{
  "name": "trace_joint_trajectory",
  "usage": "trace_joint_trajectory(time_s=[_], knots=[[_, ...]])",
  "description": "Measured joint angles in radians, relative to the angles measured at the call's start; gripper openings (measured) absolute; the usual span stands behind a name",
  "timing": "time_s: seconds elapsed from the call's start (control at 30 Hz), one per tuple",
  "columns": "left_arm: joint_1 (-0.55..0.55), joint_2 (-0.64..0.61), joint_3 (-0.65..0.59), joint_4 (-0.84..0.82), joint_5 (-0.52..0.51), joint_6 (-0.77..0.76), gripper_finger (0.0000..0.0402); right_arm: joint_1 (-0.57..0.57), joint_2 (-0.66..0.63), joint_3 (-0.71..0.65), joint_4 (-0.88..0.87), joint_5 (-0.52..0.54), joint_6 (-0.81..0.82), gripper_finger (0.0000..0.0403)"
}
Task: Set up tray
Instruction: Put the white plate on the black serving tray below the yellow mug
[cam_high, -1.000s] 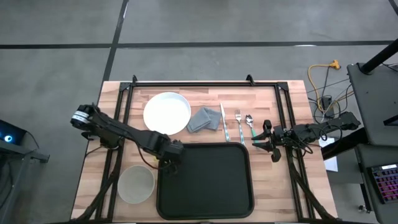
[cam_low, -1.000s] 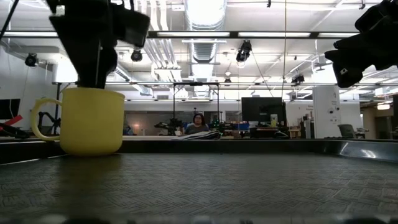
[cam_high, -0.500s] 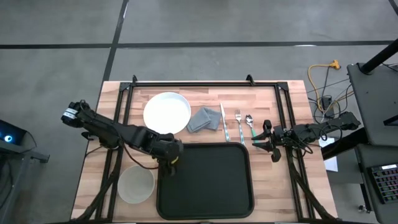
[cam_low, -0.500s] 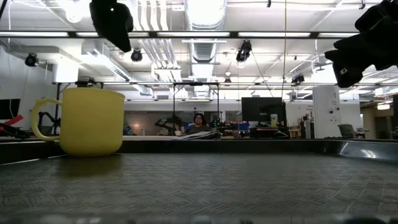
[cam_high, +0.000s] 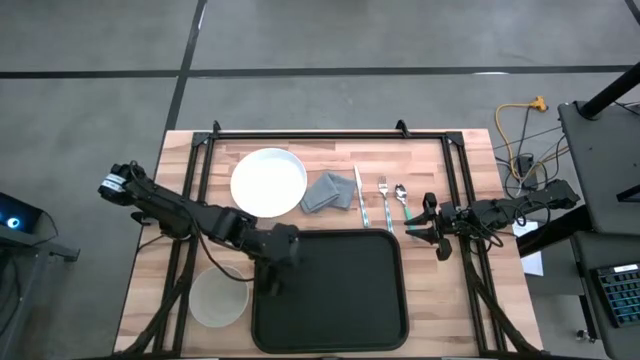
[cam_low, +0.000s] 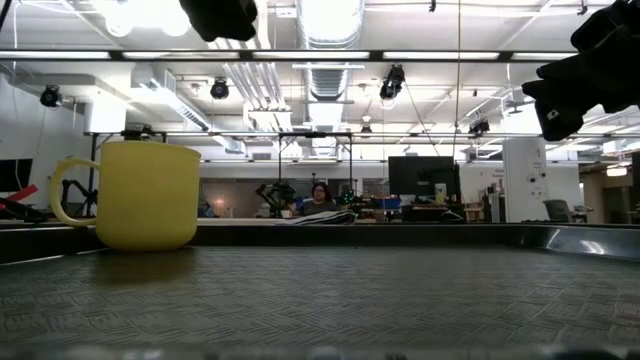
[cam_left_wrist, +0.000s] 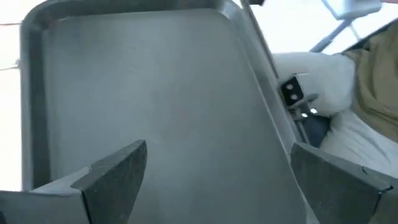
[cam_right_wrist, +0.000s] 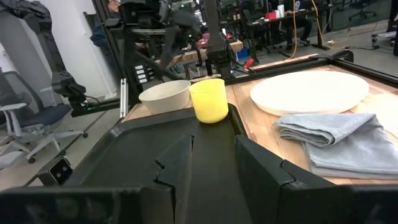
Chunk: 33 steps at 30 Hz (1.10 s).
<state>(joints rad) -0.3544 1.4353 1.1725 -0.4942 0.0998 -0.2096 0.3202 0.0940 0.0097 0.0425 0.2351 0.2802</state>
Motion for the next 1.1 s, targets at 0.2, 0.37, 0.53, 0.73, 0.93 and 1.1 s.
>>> trace_joint_trajectory(time_s=[0.2,0.37,0.53,0.73,0.93,1.1], knots=[[0.003,-0.005,-0.001,-0.037,0.006,0.0,0.0373,0.0,0.0,0.0,0.0,0.0,0.0,0.0111],[0.049,-0.011,-0.001,-0.136,-0.002,-0.015,0.0373,0.0,0.0,0.0,0.0,0.0,0.0,0.0112],[0.131,-0.024,-0.002,-0.22,-0.005,-0.043,0.0373,0.0,0.0,0.0,0.0,0.0,0.0,0.0112],[0.228,-0.045,-0.002,-0.27,-0.009,-0.043,0.0373,0.0,0.0,0.0,0.0,0.0,0.0,0.0112],[0.272,-0.043,-0.001,-0.247,-0.009,-0.044,0.0373,0.0,0.0,0.0,0.0,0.0,0.0,0.0112],[0.272,-0.043,-0.001,-0.206,-0.009,-0.043,0.0372,0.0,0.0,0.0,0.0,0.0,0.0,0.0112]])
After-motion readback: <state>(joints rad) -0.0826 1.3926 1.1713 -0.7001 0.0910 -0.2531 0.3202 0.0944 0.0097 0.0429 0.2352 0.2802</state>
